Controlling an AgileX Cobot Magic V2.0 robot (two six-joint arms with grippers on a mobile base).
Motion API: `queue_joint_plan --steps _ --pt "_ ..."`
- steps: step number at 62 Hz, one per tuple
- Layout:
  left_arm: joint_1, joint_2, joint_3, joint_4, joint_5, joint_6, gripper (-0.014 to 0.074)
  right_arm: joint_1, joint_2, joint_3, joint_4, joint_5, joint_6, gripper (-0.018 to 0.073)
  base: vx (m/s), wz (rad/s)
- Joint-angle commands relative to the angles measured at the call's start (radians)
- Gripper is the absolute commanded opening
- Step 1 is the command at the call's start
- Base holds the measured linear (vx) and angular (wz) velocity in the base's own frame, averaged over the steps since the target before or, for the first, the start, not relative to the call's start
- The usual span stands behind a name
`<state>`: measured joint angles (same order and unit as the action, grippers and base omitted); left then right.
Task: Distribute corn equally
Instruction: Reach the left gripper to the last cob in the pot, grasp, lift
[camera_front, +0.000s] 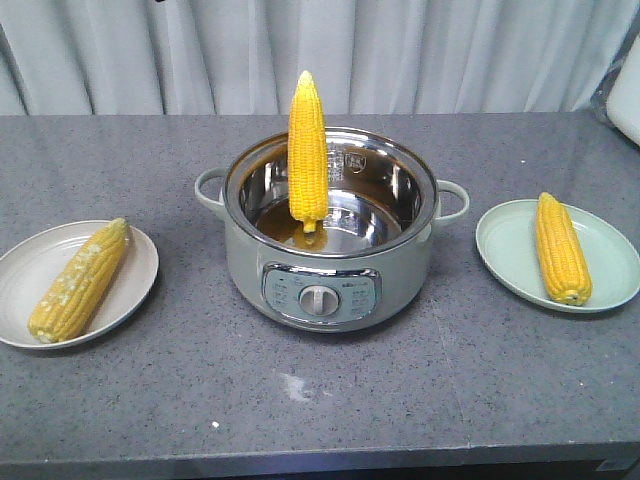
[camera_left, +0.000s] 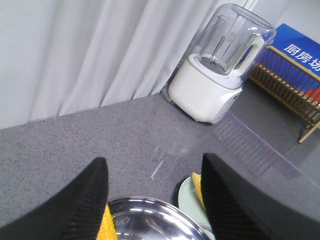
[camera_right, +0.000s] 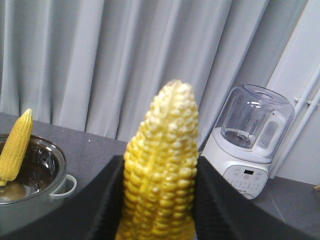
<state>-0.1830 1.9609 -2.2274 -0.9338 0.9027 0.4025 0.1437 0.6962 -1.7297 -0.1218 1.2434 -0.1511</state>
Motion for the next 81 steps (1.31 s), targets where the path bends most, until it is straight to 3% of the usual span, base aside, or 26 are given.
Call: queue_joint_plan --steps 1,18,40,60,69,81 --pt "-0.018 0.032 -0.101 -0.026 -0.038 -0.020 0.0454 -0.006 0.023 -0.009 -0.015 -0.072 -0.008 -0.0004 0.00 0.00" --pt "-0.031 0.176 -0.125 -0.026 -0.049 -0.020 0.0581 -0.006 0.023 -0.009 -0.014 -0.067 -0.008 -0.0004 0.00 0.00" --pt "-0.086 0.244 -0.125 -0.024 -0.105 -0.017 0.0583 -0.006 0.023 -0.009 -0.013 -0.066 -0.007 -0.0004 0.00 0.00" --pt "-0.111 0.296 -0.125 -0.022 -0.078 -0.017 0.0582 -0.006 0.023 -0.009 -0.014 -0.066 -0.007 -0.0004 0.00 0.00" --pt "-0.112 0.294 -0.125 -0.023 -0.076 -0.017 0.0539 -0.006 0.023 -0.009 -0.014 -0.067 -0.007 -0.0004 0.00 0.00" --pt "-0.112 0.294 -0.125 -0.023 -0.065 -0.017 0.0340 -0.006 0.023 -0.009 -0.014 -0.067 -0.007 -0.0004 0.00 0.00"
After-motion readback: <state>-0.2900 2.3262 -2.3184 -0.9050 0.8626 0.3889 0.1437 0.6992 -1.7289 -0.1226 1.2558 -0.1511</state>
